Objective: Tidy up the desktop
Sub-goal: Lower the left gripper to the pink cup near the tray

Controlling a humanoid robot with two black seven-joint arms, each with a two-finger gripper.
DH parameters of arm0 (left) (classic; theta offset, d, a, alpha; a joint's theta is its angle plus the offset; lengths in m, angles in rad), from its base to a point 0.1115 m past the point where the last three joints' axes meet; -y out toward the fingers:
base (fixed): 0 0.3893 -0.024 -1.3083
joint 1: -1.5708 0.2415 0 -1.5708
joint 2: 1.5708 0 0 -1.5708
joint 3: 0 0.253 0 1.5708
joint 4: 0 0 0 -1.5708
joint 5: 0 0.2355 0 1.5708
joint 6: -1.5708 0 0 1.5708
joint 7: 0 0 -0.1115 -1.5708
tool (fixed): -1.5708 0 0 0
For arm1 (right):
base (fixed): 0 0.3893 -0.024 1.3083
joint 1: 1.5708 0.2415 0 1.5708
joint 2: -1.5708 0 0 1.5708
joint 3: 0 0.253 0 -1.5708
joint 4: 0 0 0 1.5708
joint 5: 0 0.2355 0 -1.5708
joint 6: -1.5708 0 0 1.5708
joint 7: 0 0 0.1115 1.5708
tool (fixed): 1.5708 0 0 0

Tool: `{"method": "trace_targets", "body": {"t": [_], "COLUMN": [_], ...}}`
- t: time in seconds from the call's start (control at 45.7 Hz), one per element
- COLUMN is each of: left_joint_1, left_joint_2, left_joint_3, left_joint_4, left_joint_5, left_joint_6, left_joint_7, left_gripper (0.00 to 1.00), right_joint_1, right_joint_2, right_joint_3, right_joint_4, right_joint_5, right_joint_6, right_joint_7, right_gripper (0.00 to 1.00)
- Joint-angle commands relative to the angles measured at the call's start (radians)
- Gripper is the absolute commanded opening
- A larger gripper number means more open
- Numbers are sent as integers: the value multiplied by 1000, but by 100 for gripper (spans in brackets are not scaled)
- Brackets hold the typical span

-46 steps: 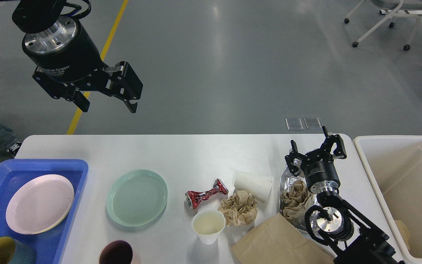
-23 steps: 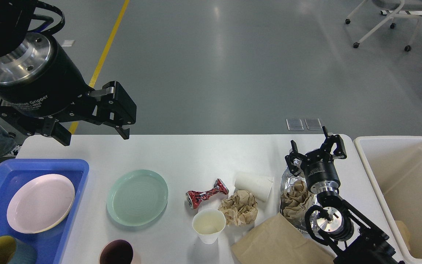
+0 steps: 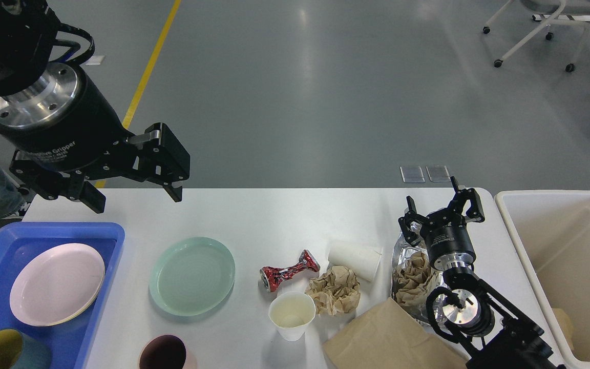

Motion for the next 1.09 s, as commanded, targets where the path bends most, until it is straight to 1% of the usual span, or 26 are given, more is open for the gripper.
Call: {"method": "trace_targets", "body": {"t": [0.0, 0.066, 0.109, 0.175, 0.306, 0.394, 0.46, 0.525, 0.613, 0.678, 0.744, 0.81, 0.919, 1.072], "left_joint_1": [171, 251, 295, 381, 564, 685, 763, 838, 911, 947, 970, 1000, 1044, 1085], "left_joint_2": [70, 115, 144, 188, 262, 302, 319, 323, 319, 314, 316, 313, 310, 285], "left_joint_3": [-91, -129, -145, -160, -212, -246, -261, -261, -258, -261, -265, -281, -329, -350], "left_joint_4": [4, 8, 8, 11, 39, 44, 44, 44, 47, 53, 71, 90, 113, 139], "left_joint_5": [107, 183, 229, 297, 430, 525, 619, 684, 698, 699, 698, 696, 695, 694], "left_joint_6": [22, 56, 82, 120, 195, 252, 316, 408, 528, 588, 620, 636, 651, 654], "left_joint_7": [46, 57, 57, 55, 57, 58, 58, 58, 61, 63, 61, 63, 63, 63], "left_gripper": [91, 86, 84, 79, 78, 73, 72, 72, 72, 72, 72, 72, 72, 72], "right_joint_1": [0, 0, 0, 0, 0, 0, 0, 0, 0, 0, 0, 0, 0, 0], "right_joint_2": [0, 0, 0, 0, 0, 0, 0, 0, 0, 0, 0, 0, 0, 0], "right_joint_3": [0, 0, 0, 0, 0, 0, 0, 0, 0, 0, 0, 0, 0, 0], "right_joint_4": [0, -1, 0, -1, -1, -1, -1, -1, 0, -1, -1, -1, -1, -1], "right_joint_5": [0, 0, 0, 0, 0, 0, 0, 0, 0, 0, 0, 0, 0, 0], "right_joint_6": [-1, -1, -1, -1, -1, -1, -1, -1, -1, -1, -1, 1, -1, -1], "right_joint_7": [0, 0, 0, 0, 0, 0, 0, 0, -2, -2, -2, -2, -2, 0], "right_gripper": [100, 100, 100, 100, 100, 100, 100, 100, 100, 100, 100, 100, 100, 100]}}
